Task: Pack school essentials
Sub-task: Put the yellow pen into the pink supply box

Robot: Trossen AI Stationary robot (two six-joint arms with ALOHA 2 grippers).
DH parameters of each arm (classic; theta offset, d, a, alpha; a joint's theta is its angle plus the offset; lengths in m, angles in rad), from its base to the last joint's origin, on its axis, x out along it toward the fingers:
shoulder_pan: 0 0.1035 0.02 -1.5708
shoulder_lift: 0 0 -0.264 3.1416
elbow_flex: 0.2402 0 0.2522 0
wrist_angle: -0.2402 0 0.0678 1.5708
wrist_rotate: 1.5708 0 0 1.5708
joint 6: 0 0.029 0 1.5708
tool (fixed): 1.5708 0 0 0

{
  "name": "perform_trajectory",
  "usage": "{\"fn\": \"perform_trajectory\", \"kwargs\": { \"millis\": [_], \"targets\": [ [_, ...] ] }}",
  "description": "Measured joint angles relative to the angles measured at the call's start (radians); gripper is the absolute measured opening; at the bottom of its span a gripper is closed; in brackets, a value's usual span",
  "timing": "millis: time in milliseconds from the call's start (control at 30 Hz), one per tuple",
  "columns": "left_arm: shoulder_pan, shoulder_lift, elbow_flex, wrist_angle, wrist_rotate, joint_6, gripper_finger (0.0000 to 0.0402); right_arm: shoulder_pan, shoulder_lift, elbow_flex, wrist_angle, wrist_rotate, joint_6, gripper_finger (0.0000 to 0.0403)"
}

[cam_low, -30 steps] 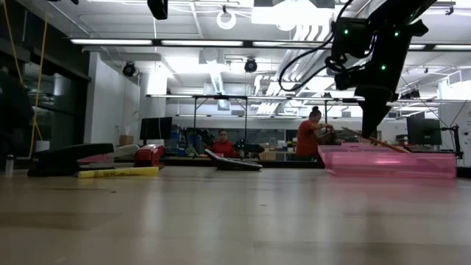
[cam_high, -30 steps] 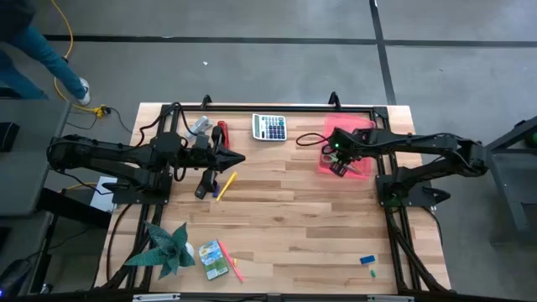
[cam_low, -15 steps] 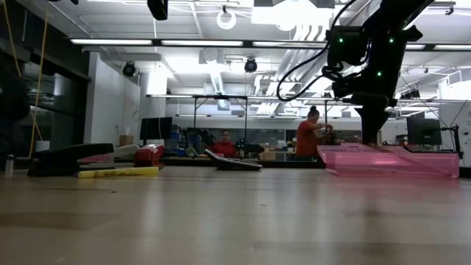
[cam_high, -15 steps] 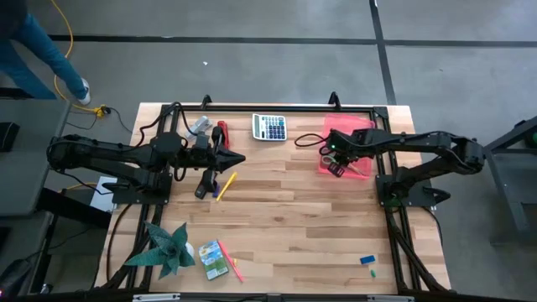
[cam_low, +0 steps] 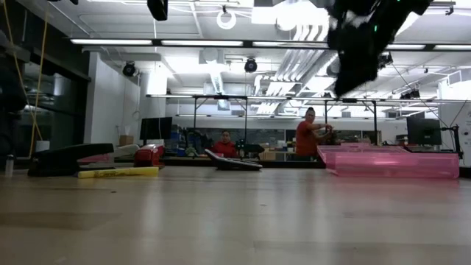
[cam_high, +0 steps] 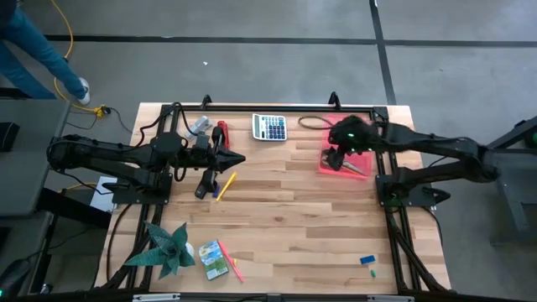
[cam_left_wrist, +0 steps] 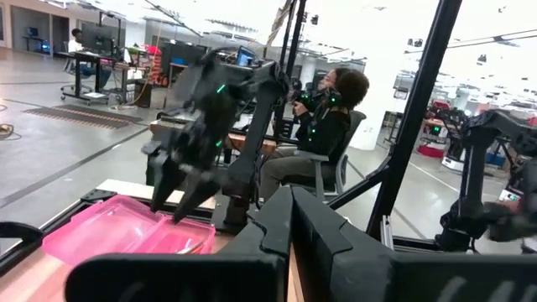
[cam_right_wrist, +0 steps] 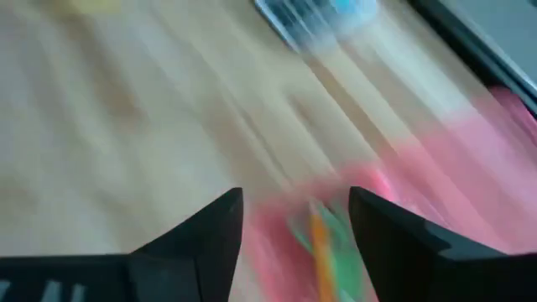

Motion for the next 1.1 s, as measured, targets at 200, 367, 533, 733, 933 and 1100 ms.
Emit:
{"fn": "perform_trajectory", "kwargs": {
  "millis": [200, 367, 533, 733, 933, 1100],
  "targets": [
    [0.000, 0.000, 0.000, 0.000, -0.007, 0.000, 0.0000, 0.128, -0.174, -0.151, 0.557, -0.047, 0.094, 0.0216],
    [0.000, 0.000, 0.000, -0.001, -0.008, 0.000, 0.0000, 0.203, -0.192, -0.192, 0.786, -0.047, -0.023, 0.0216],
    [0.000, 0.000, 0.001, -0.030, -0.008, -0.002, 0.0000, 0.230, -0.191, -0.186, 0.788, -0.047, -0.057, 0.0216],
    [0.002, 0.000, 0.001, -0.052, -0.008, -0.001, 0.0000, 0.251, -0.191, -0.186, 0.787, -0.047, -0.071, 0.0216],
    [0.010, 0.000, 0.001, -0.037, -0.008, 0.000, 0.0000, 0.268, -0.190, -0.186, 0.781, -0.047, -0.162, 0.0206],
    [0.009, 0.000, 0.001, -0.037, -0.008, 0.008, 0.0000, 0.268, -0.190, -0.186, 0.781, -0.047, -0.162, 0.0174]
  ]
}}
